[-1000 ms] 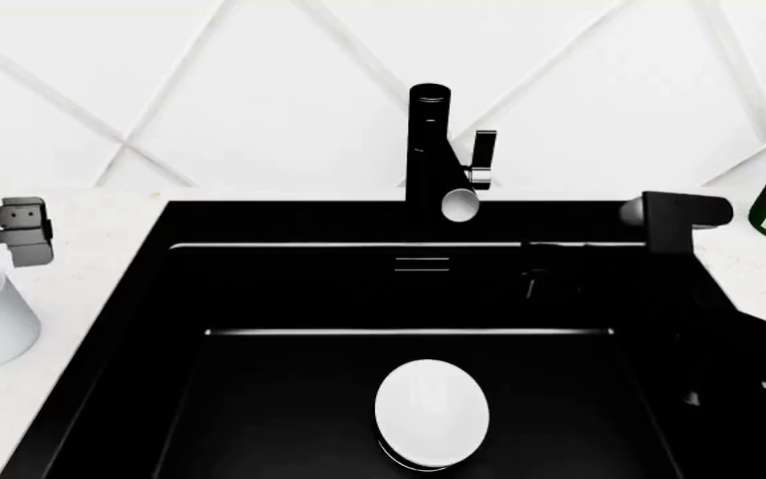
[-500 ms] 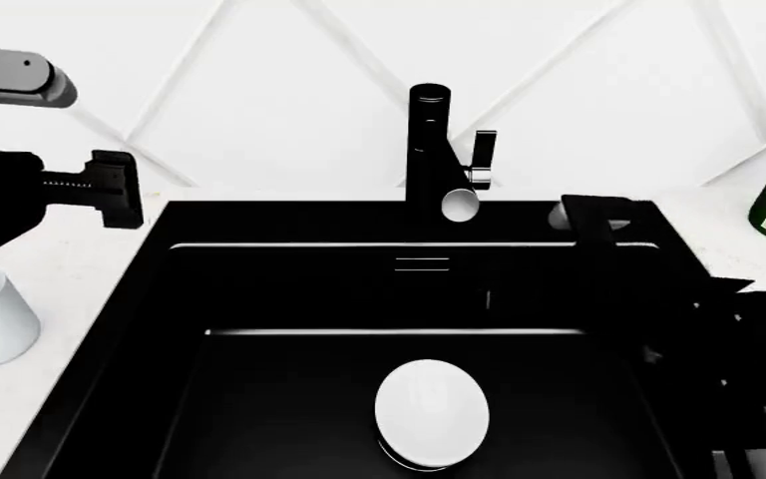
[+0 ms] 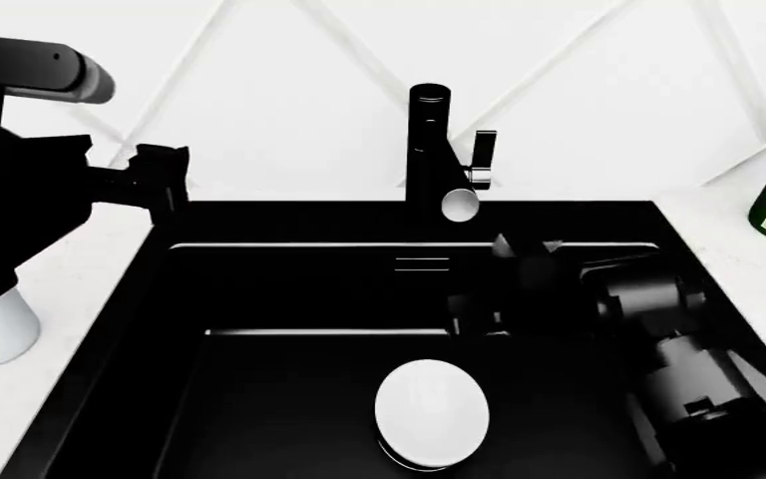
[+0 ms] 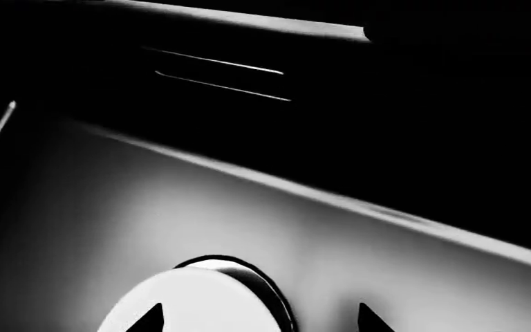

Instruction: Pick the cup and bowl from the sink and place them on the counter for drying.

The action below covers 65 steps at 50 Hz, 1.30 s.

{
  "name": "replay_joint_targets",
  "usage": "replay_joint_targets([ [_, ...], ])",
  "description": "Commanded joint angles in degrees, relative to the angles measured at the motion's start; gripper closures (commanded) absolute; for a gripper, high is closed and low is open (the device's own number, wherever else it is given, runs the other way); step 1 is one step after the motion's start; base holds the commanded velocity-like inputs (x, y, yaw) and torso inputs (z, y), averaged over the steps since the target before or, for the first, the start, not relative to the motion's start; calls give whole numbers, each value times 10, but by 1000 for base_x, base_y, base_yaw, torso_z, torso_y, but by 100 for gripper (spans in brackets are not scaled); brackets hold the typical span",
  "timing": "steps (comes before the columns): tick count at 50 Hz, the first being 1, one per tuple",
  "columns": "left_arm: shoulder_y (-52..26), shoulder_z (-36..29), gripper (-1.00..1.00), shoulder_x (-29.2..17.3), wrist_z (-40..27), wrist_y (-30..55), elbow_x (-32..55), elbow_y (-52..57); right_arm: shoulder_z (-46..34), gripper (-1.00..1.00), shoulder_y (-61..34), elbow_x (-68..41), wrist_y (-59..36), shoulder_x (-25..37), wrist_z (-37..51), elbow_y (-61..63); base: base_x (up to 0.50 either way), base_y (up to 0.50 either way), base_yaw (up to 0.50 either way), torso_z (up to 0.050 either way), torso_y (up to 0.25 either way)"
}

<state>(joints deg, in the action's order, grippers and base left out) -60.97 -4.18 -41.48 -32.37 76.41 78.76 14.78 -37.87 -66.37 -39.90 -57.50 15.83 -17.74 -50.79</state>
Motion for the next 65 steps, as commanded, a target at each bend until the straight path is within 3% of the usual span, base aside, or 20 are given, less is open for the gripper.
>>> replay_joint_targets([
  [1,14,4,-100,6,1,-21,-2,12,-64,-100,-26,56,88,-60,-95,-173,0,0,0,0,0],
  [9,8,-8,-100,-10,22,-21,-7,38,-55,-100,-25,75,127,-86,-121,-240,0,0,0,0,0],
  [23,-5,4,-100,-11,-22,-13,27,49,-17,-100,-10,108,128,-89,-127,-239,0,0,0,1,-188],
  [38,-37,-8,-100,-6,-48,-5,43,39,-7,-100,19,96,80,-63,-128,-145,0,0,0,1,-101],
  [39,-36,-7,-100,-8,-49,-6,44,40,-6,100,23,94,74,-60,-124,-131,0,0,0,0,0],
  [61,-28,-18,-100,-14,-50,-11,44,37,68,100,49,35,12,-11,-33,34,0,0,0,0,0],
  [65,-29,-17,-100,-17,-51,-11,49,37,82,100,61,1,-46,6,-26,107,0,0,0,0,0],
])
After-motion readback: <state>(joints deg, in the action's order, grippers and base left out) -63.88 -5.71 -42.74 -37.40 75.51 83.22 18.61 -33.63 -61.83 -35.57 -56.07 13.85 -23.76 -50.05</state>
